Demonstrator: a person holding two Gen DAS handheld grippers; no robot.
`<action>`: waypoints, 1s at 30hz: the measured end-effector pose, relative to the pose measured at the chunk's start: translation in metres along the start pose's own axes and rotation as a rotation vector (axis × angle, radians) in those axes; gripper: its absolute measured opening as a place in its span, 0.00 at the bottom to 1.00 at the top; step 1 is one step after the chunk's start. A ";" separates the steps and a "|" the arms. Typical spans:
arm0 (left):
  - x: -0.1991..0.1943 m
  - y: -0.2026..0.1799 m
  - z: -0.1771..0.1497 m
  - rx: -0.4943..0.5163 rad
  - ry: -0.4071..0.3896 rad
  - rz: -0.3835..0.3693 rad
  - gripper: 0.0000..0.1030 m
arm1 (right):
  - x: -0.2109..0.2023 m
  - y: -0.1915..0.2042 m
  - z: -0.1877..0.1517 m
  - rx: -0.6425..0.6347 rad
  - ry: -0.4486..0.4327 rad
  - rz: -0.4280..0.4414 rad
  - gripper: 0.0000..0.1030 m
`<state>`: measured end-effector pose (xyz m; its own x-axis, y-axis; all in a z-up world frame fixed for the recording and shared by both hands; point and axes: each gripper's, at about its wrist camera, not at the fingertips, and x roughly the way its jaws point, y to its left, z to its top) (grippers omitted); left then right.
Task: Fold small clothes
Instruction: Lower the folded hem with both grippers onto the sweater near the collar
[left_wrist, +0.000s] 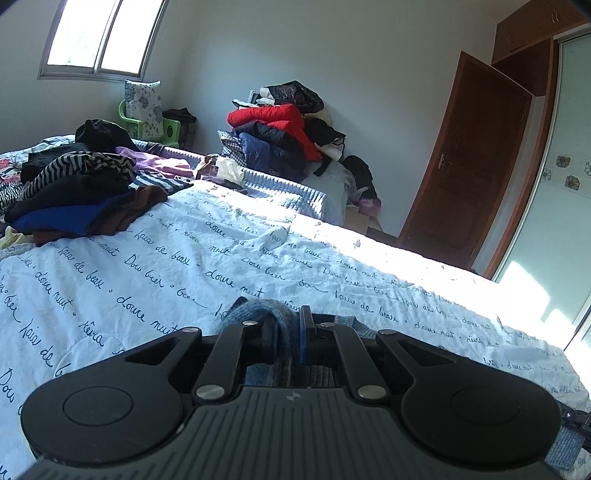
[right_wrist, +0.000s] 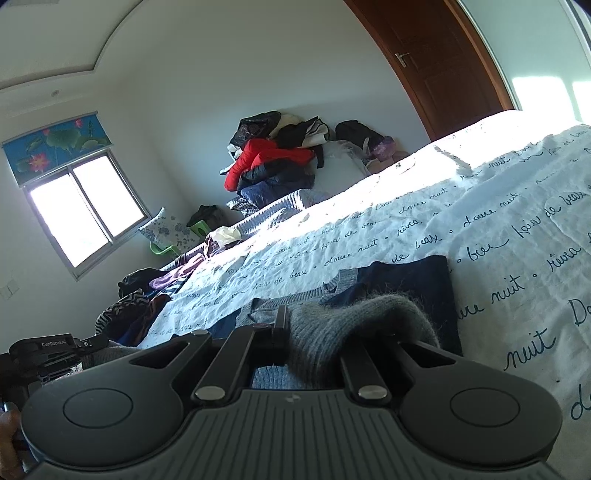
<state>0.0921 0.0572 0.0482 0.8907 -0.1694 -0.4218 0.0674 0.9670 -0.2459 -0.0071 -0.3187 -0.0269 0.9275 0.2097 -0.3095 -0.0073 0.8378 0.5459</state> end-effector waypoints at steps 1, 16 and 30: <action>0.002 0.000 0.003 -0.002 -0.006 0.004 0.09 | 0.003 -0.002 0.002 0.007 0.001 0.003 0.05; 0.042 0.035 -0.003 -0.093 0.267 -0.078 0.41 | 0.035 -0.026 0.011 0.086 0.041 0.002 0.05; 0.100 0.049 -0.035 -0.251 0.485 -0.202 0.05 | 0.035 -0.026 0.012 0.080 0.047 -0.001 0.06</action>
<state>0.1688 0.0813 -0.0362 0.5599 -0.4711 -0.6816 0.0534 0.8414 -0.5377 0.0303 -0.3388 -0.0428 0.9088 0.2338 -0.3455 0.0254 0.7956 0.6052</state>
